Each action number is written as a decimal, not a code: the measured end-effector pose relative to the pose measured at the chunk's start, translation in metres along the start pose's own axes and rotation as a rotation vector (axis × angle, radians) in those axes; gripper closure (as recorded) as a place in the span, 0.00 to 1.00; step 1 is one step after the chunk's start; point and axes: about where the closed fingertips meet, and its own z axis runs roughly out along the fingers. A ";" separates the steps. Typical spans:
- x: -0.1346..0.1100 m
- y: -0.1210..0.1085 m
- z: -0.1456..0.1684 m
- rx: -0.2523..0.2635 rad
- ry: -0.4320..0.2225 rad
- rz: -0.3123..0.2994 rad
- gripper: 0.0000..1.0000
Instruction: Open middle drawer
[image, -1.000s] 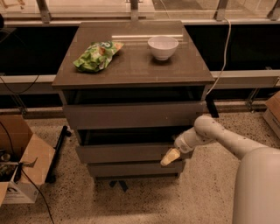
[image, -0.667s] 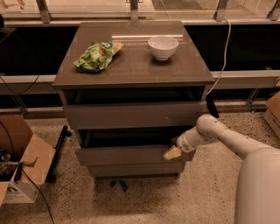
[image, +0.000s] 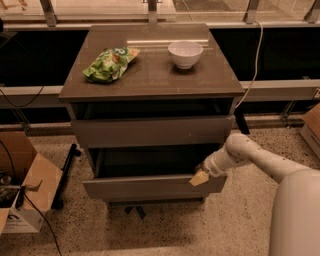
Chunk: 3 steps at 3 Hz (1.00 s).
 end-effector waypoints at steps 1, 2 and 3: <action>0.000 0.000 0.000 0.000 0.000 0.000 0.40; 0.024 0.023 -0.001 -0.006 0.016 0.073 0.16; 0.031 0.030 -0.003 -0.005 0.019 0.100 0.00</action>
Offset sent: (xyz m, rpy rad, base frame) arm -0.2832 -0.0615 -0.0719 -0.0229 0.4647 -0.4789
